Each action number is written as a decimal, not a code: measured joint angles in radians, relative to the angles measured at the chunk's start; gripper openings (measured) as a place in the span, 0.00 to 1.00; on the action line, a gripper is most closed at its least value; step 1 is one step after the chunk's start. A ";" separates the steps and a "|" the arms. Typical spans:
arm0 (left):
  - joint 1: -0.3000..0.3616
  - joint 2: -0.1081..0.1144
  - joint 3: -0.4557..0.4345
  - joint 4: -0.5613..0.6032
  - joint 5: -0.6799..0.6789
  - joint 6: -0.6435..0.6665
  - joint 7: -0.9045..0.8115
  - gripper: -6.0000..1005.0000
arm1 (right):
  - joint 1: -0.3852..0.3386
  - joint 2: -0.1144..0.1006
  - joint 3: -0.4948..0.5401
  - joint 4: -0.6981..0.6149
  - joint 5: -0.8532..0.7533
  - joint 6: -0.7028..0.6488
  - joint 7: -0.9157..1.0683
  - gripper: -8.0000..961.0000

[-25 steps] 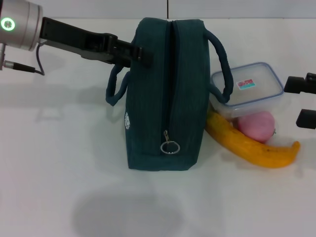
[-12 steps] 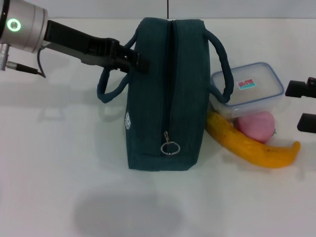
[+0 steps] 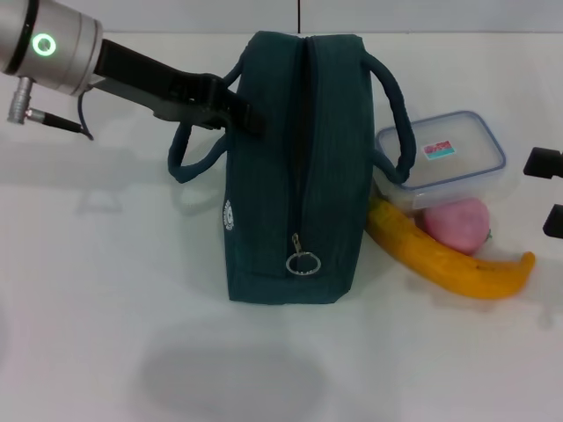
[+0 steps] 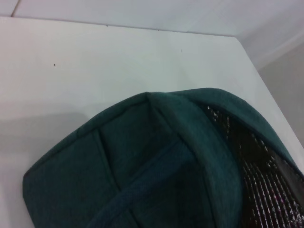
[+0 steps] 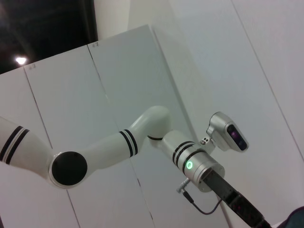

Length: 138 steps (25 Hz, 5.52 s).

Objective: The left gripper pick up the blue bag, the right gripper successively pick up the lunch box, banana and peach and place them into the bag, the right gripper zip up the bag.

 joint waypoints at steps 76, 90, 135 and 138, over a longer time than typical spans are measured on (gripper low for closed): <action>0.094 -0.052 0.035 0.003 -0.133 -0.068 0.147 0.05 | 0.177 0.147 0.525 0.645 -0.002 0.853 0.132 0.79; 0.110 -0.052 0.035 -0.001 -0.134 -0.068 0.141 0.05 | 0.141 0.142 0.528 0.639 -0.002 0.789 0.132 0.38; 0.103 -0.063 0.035 0.003 -0.139 -0.067 0.158 0.05 | 0.172 0.147 0.720 0.647 0.064 0.383 0.633 0.14; 0.097 -0.064 0.034 0.003 -0.140 -0.068 0.159 0.05 | 0.202 0.147 0.736 0.643 0.064 0.301 0.628 0.15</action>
